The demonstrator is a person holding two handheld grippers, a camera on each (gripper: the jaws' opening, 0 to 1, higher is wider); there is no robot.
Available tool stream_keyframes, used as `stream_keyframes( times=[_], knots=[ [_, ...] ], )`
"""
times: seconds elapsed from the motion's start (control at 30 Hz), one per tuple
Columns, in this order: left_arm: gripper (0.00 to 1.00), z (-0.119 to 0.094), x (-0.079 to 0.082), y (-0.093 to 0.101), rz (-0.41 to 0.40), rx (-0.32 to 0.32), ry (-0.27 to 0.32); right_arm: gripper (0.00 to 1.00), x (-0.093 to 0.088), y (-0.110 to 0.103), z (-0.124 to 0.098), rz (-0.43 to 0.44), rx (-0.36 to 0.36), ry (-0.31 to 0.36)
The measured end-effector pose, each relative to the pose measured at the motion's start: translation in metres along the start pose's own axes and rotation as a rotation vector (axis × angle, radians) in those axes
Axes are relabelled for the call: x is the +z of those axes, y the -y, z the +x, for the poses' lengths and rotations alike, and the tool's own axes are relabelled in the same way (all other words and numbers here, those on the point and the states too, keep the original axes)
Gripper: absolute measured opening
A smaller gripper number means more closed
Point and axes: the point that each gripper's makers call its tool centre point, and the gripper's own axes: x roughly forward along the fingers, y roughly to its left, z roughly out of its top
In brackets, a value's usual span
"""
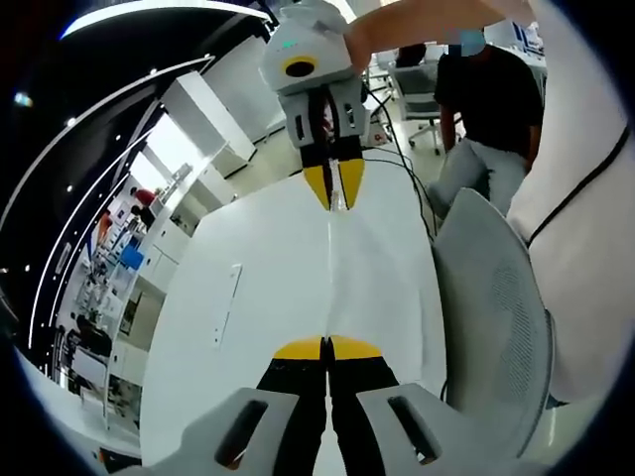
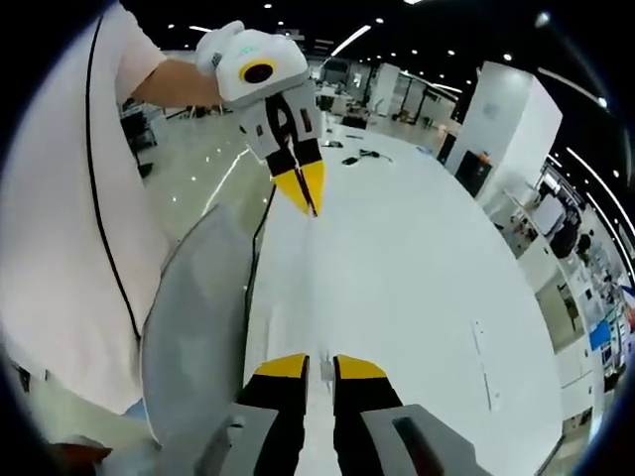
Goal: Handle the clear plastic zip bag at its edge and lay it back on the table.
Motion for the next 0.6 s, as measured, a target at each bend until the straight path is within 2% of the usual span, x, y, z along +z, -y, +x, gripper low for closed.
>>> stream_keyframes(
  times=[0.1,0.3,0.6],
  knots=[
    [0.00,0.001,0.000,0.000,0.000,0.000,0.002,0.06,0.006,-0.001,0.000,0.012,0.010,0.017],
    [0.00,0.001,0.001,0.002,0.010,0.002,0.002,0.07,0.031,0.002,-0.003,0.061,0.040,0.097],
    [0.00,0.000,0.003,0.001,0.027,0.013,0.004,0.06,0.046,0.005,0.011,0.045,0.065,0.100]
  ],
)
